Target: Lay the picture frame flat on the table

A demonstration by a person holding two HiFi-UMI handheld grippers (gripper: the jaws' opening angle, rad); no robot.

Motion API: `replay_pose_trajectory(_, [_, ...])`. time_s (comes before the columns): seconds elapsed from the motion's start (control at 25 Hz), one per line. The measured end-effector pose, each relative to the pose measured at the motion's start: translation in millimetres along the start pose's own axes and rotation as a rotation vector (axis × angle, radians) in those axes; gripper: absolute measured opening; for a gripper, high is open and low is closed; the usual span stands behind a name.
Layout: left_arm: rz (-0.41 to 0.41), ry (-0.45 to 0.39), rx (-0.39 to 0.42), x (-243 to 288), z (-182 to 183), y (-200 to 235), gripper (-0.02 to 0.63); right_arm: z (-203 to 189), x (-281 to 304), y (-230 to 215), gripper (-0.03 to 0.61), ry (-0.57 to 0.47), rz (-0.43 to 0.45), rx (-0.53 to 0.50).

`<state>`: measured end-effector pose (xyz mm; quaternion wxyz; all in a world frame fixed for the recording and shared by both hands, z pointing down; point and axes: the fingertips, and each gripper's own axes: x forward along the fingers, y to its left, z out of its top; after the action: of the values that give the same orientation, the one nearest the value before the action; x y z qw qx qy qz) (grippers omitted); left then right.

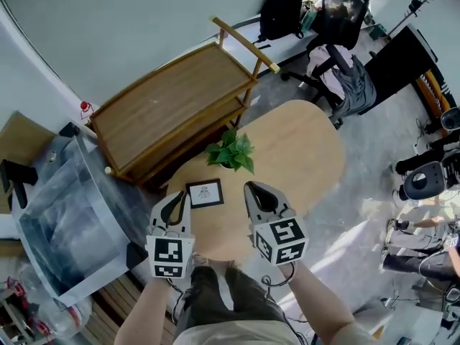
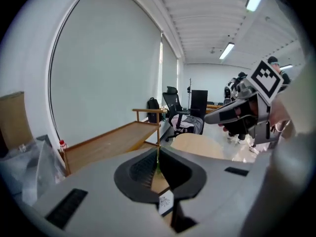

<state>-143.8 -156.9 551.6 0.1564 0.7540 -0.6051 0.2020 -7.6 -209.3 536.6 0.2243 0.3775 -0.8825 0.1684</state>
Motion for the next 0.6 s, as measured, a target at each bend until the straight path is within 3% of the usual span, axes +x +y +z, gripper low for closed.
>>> replay_pose_trajectory(0.32, [0.011,-0.125,0.051,-73.3,98.6,-15.5,0.015,99.4,-94.7,31.0,-0.003,-0.173,0.015,-0.093])
replay_pose_trajectory(0.6, [-0.003,-0.238,0.093,-129.8,162.9,-42.0,0.015,151.5,-168.9,46.5,-0.005,-0.29,0.025,-0.109])
